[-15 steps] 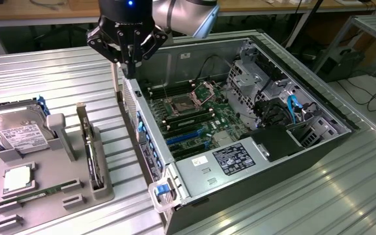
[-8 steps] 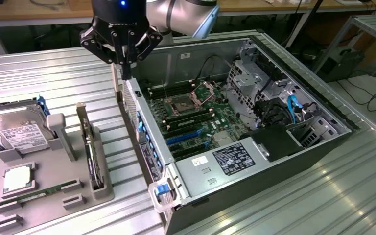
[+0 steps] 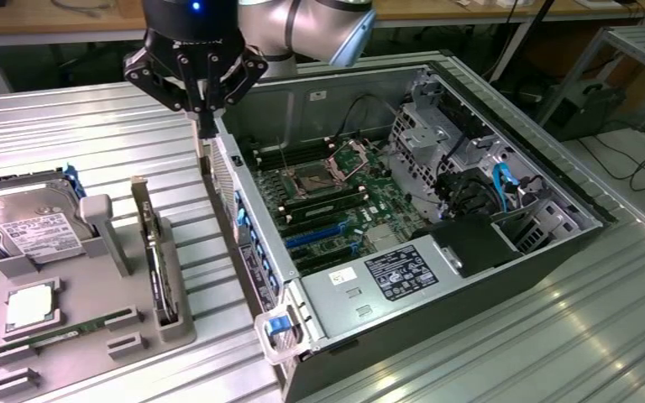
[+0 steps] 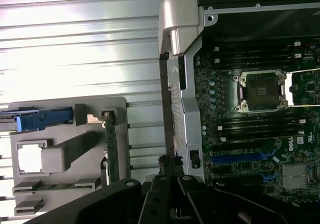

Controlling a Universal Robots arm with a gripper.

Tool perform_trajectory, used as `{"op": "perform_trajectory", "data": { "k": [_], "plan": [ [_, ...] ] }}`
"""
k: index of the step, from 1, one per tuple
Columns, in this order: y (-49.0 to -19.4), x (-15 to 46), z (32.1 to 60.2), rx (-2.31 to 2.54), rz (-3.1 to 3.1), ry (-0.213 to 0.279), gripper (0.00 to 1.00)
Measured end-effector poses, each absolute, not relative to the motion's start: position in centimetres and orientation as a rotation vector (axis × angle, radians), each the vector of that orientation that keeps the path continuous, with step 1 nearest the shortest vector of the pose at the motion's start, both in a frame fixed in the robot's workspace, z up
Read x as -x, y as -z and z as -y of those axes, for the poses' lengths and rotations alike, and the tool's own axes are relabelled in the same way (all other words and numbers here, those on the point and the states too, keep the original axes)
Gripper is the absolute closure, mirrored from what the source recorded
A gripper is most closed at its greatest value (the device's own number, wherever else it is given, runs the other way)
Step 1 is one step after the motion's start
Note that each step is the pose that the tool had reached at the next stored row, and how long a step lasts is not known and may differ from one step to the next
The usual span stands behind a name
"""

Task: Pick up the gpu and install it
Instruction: 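Reach for the gpu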

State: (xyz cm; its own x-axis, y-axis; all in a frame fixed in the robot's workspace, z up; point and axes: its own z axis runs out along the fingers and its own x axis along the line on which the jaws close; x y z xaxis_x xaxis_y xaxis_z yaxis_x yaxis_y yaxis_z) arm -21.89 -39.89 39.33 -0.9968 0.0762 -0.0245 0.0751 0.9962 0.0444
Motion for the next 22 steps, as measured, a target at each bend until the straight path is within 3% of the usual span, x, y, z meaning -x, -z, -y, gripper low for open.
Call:
{"op": "perform_trajectory", "data": {
  "k": [22],
  "plan": [
    [-39.3, 25.4, 40.3, -0.114, -3.113, -0.068, 0.89]
  ]
}}
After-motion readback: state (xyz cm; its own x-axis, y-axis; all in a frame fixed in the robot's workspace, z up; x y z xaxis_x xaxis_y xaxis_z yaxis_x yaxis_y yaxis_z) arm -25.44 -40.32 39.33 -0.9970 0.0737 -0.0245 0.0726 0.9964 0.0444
